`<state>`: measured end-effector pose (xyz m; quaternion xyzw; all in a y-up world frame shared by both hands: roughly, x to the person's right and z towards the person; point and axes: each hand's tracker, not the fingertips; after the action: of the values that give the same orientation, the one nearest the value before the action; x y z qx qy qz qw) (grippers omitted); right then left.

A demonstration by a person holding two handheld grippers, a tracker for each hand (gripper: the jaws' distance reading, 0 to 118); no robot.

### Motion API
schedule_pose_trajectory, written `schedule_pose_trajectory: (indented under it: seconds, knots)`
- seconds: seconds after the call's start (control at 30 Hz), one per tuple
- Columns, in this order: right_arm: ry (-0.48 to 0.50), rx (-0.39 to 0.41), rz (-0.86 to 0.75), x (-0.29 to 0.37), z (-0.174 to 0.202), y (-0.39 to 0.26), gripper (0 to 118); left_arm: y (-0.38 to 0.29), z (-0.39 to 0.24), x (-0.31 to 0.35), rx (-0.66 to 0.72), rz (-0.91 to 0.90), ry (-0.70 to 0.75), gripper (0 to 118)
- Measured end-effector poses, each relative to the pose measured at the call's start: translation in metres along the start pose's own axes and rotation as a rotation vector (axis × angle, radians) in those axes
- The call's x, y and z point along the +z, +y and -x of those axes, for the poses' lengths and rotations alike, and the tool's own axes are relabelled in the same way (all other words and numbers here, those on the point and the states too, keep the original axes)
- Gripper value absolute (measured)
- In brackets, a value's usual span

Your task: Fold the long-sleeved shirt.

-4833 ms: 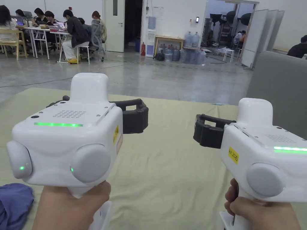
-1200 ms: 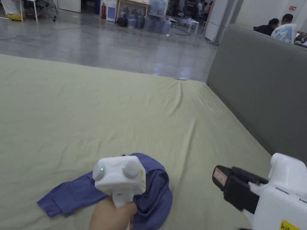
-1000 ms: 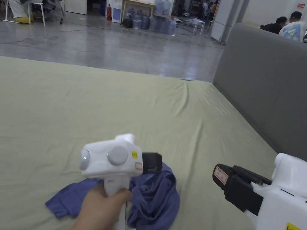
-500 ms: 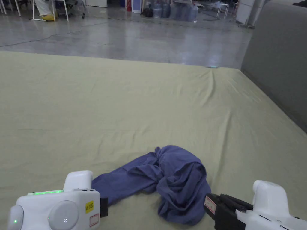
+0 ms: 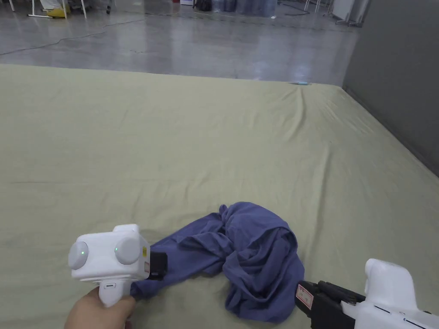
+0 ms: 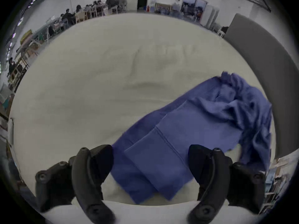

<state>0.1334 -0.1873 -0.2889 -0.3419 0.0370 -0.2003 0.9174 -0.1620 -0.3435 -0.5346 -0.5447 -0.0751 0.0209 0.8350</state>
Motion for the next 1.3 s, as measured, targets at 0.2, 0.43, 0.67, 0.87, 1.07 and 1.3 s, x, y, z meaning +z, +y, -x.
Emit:
schedule_pose_trajectory:
  seconds: [0.2, 0.43, 0.67, 0.87, 1.07, 1.3]
  knots:
    - [-0.051, 0.003, 0.020, -0.006, -0.008, 0.002, 0, -0.007, -0.021, 0.036, -0.108, -0.106, 0.097, 4]
    - [-0.088, 0.085, 0.058, -0.062, -0.022, 0.061, 118, -0.004, 0.001, 0.103, -0.024, -0.177, -0.115, 4]
    - [-0.214, 0.025, 0.244, -0.197, -0.082, 0.125, 118, -0.010, 0.001, 0.139, -0.023, -0.202, -0.144, 4]
    - [-0.197, -0.151, 0.409, -0.250, -0.100, 0.104, 74, -0.009, 0.000, 0.133, -0.022, -0.185, -0.130, 4]
    - [-0.231, -0.036, 0.367, -0.234, -0.082, 0.104, 16, -0.003, 0.010, 0.121, -0.002, -0.169, -0.115, 4]
    - [-0.135, 0.187, 0.219, -0.133, -0.038, 0.159, 16, 0.030, 0.027, 0.176, -0.010, -0.287, -0.070, 4]
